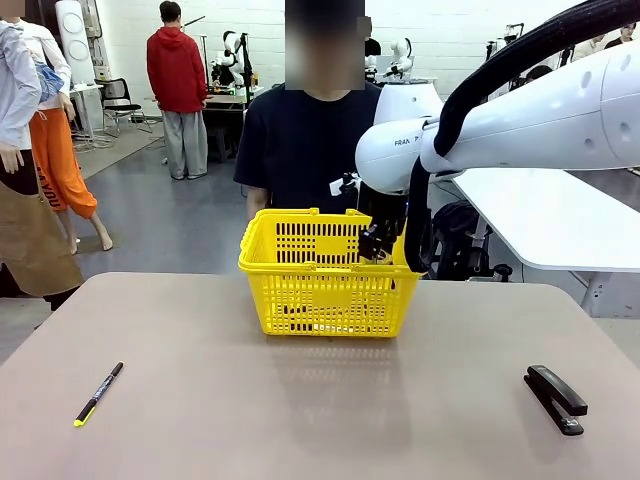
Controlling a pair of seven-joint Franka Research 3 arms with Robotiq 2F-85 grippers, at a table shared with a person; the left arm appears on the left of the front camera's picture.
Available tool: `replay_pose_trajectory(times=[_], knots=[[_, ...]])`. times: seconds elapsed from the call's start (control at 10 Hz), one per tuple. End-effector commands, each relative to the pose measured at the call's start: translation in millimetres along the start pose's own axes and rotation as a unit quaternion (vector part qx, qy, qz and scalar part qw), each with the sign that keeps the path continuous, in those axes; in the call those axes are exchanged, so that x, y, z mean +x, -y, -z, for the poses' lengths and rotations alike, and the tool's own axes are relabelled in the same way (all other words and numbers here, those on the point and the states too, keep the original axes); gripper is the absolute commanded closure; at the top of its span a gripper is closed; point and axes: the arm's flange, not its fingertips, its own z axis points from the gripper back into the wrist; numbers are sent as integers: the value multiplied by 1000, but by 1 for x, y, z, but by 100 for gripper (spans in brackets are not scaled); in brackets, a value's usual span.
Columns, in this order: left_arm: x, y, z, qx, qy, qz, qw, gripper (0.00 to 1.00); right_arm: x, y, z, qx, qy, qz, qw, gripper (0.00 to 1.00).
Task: Place the items the person wants into the basket.
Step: Pick up the item the person points to and place it in the Market Basket.
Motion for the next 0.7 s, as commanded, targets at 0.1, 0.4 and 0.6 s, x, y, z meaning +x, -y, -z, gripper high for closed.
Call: replay_pose_trajectory(times=[0.1, 0.4, 0.6], knots=[[-1, 0, -1, -3, 9, 11, 1000, 0, 16, 18, 2, 19, 31, -6, 999, 37], [-1, 0, -1, -3, 9, 11, 1000, 0, 29, 21, 9, 41, 16, -5, 999, 24], [-1, 0, -1, -3, 9, 11, 1000, 0, 30, 19, 9, 42, 13, -4, 999, 4]])
